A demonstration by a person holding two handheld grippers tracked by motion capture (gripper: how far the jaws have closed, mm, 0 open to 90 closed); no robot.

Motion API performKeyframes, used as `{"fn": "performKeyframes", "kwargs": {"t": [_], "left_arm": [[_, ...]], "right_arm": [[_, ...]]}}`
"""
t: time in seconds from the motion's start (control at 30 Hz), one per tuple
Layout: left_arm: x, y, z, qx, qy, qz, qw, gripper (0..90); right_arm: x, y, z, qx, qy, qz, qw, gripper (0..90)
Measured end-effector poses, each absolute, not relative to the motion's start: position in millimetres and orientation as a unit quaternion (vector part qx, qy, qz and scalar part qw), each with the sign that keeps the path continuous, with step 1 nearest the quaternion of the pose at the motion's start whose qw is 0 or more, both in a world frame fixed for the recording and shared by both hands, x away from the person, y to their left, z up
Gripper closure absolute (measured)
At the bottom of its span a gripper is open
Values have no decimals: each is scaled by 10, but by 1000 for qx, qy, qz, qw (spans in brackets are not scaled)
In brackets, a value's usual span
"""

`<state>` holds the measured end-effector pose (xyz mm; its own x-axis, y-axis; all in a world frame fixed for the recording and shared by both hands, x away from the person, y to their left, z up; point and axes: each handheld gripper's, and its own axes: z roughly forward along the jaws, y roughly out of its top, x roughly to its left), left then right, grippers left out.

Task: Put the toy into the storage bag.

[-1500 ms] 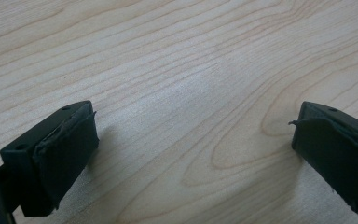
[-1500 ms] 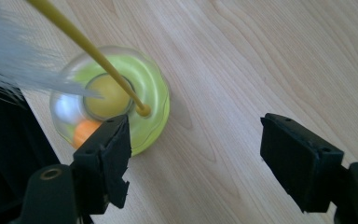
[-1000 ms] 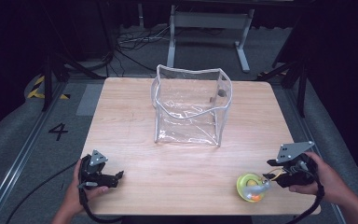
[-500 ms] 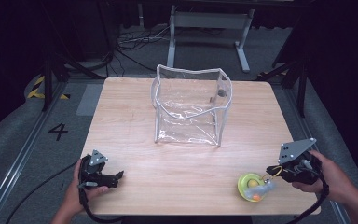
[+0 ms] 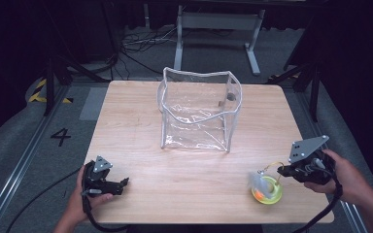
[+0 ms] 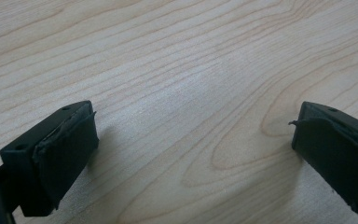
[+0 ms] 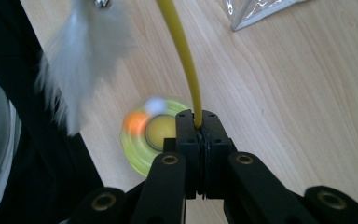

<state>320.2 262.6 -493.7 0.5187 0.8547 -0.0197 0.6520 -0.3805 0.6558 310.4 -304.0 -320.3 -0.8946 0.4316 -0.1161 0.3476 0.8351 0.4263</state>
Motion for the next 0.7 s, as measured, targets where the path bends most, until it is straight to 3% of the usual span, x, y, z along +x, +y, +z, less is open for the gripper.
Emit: {"fn": "performKeyframes", "kwargs": {"t": [0.7], "left_arm": [[3203,2626,-4936,815,462,164,309,5]], "right_arm": [[3500,-2982,-2846,226,941,209,141,888]]}}
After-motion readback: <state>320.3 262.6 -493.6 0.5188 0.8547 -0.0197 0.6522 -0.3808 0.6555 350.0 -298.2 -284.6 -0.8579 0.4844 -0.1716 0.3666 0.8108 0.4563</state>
